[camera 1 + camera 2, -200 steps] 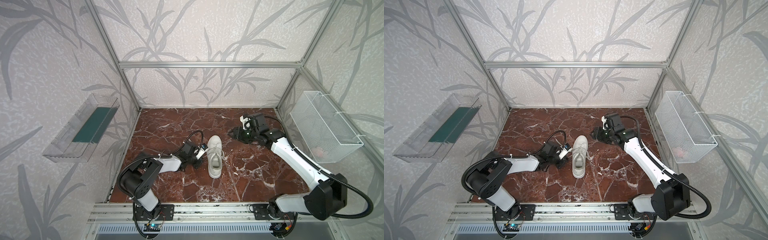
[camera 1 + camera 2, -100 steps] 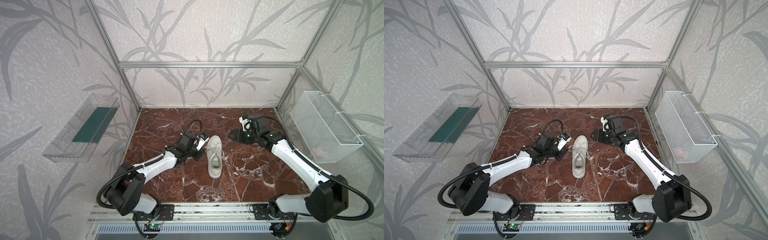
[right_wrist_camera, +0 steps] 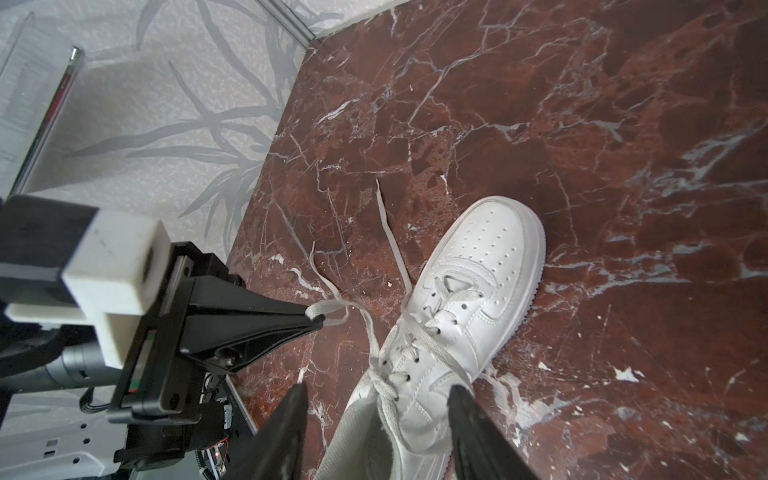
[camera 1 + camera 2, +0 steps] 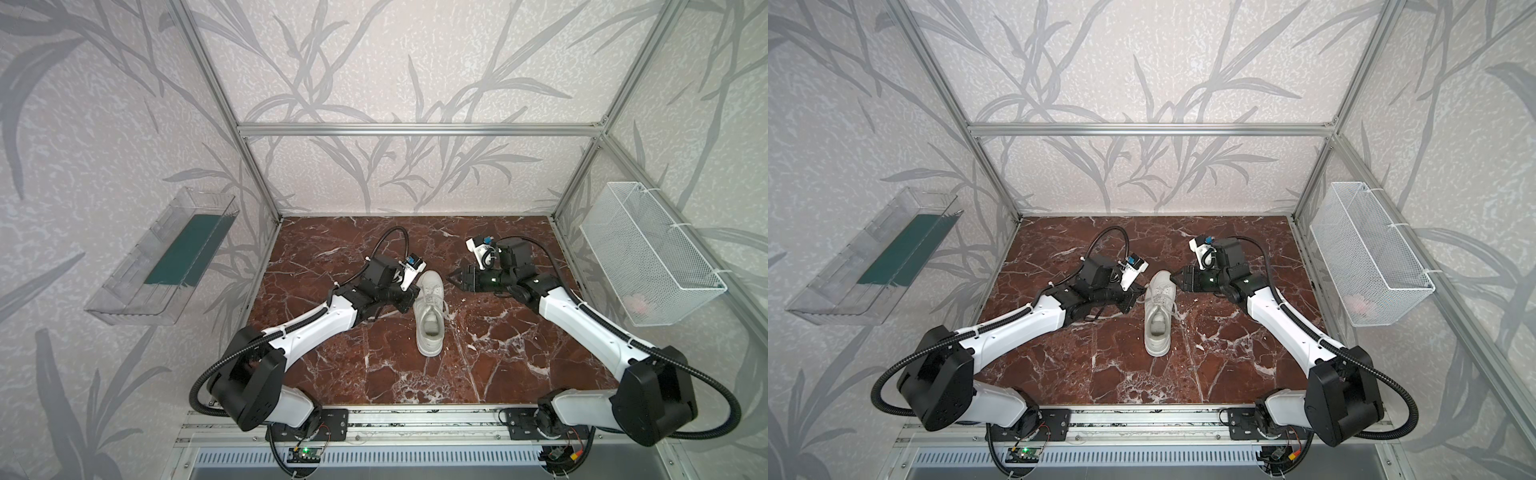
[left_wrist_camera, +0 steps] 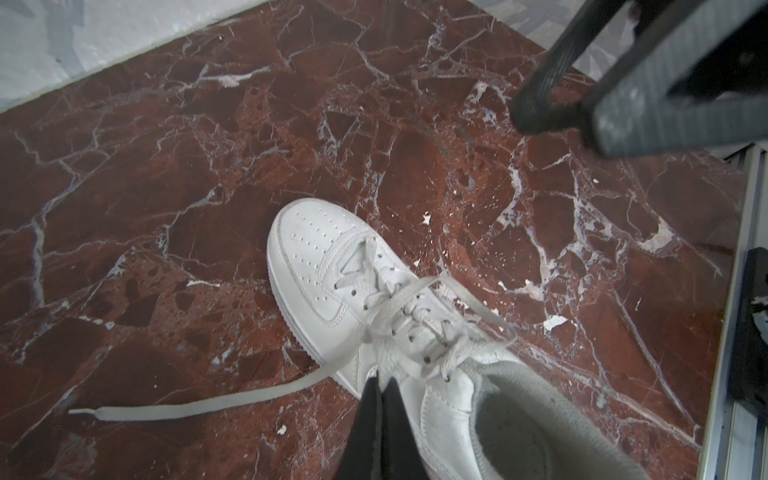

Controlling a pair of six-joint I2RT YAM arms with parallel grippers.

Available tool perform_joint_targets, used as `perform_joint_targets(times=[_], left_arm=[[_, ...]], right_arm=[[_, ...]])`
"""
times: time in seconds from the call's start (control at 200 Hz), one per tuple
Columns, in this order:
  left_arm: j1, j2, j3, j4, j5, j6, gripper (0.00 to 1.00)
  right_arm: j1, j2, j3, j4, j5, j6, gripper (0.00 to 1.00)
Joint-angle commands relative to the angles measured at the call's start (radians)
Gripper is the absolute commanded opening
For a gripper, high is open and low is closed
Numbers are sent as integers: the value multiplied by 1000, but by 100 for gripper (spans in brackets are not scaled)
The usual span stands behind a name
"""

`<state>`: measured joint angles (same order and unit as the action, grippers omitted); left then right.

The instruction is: Tie the shoes

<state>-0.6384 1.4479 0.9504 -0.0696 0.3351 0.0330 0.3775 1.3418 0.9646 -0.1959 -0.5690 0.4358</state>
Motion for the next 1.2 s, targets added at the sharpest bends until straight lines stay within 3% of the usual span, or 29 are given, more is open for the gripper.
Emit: perform_joint_targets(times=[0.0, 0.165, 0.545, 0.975, 1.195], left_arm=[[-23, 18, 56, -3, 9, -10, 0], [-42, 38, 94, -23, -11, -3, 0], [-57, 81, 143, -33, -12, -14, 0], [-58, 77, 134, -23, -12, -13, 0], [-59, 63, 117, -21, -24, -12, 0]], right_arm=[[-5, 12, -26, 113, -62, -28, 54], [-5, 34, -71, 227, -114, -57, 51], [-4, 130, -56, 346, -270, 118, 43], [3, 196, -30, 384, -309, 184, 29], [8, 224, 2, 374, -331, 190, 10]])
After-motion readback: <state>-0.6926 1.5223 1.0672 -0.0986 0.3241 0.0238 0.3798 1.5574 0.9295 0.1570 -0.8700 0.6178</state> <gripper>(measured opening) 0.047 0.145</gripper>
